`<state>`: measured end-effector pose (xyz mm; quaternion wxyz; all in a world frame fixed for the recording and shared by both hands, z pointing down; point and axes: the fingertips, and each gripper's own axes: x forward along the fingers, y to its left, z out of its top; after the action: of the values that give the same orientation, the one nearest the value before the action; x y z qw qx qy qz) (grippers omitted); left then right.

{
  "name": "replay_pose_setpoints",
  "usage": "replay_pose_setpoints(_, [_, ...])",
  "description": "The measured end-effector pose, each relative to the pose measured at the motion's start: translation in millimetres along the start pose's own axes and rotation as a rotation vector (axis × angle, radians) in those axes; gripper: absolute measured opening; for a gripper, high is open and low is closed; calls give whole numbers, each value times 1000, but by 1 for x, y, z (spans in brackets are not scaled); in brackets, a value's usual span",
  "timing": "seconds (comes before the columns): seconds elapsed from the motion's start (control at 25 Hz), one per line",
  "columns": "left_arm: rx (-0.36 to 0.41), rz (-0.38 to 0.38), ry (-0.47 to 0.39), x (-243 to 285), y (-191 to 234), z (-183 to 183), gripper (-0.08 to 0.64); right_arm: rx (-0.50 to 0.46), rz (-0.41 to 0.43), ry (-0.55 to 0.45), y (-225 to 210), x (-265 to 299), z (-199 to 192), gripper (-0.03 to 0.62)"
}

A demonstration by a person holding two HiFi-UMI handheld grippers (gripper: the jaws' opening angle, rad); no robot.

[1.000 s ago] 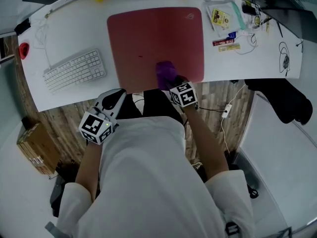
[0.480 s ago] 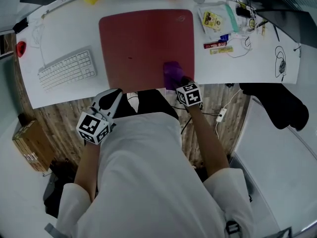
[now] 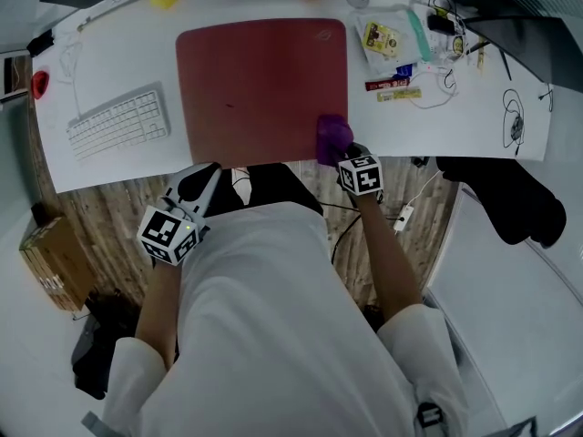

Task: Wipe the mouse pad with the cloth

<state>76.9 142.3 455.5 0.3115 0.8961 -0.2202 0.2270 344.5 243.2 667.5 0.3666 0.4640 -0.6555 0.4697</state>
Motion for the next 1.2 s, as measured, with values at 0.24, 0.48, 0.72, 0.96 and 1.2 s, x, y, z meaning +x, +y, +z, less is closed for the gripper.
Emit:
replay_pose_setpoints(0.24, [0, 44, -16, -5, -1, 2, 21, 15, -16, -12, -24, -9, -6, 120])
replay_pose_setpoints(0.48, [-4, 78, -39, -9, -6, 1, 21, 32, -39, -20, -45, -18, -10, 120])
replay_pose_setpoints(0.72, [-2, 100, -68, -13, -7, 7, 21, 56, -63, -79, -67, -46, 11, 118])
replay_pose_setpoints(0.96, [-15, 131, -95, -19, -6, 9, 21, 44, -102, -96, -84, -54, 38, 118])
replay_pose_setpoints(1.2, [-47, 167, -92, -38, 8, -1, 21, 34, -150, -44, -84, -32, 49, 118])
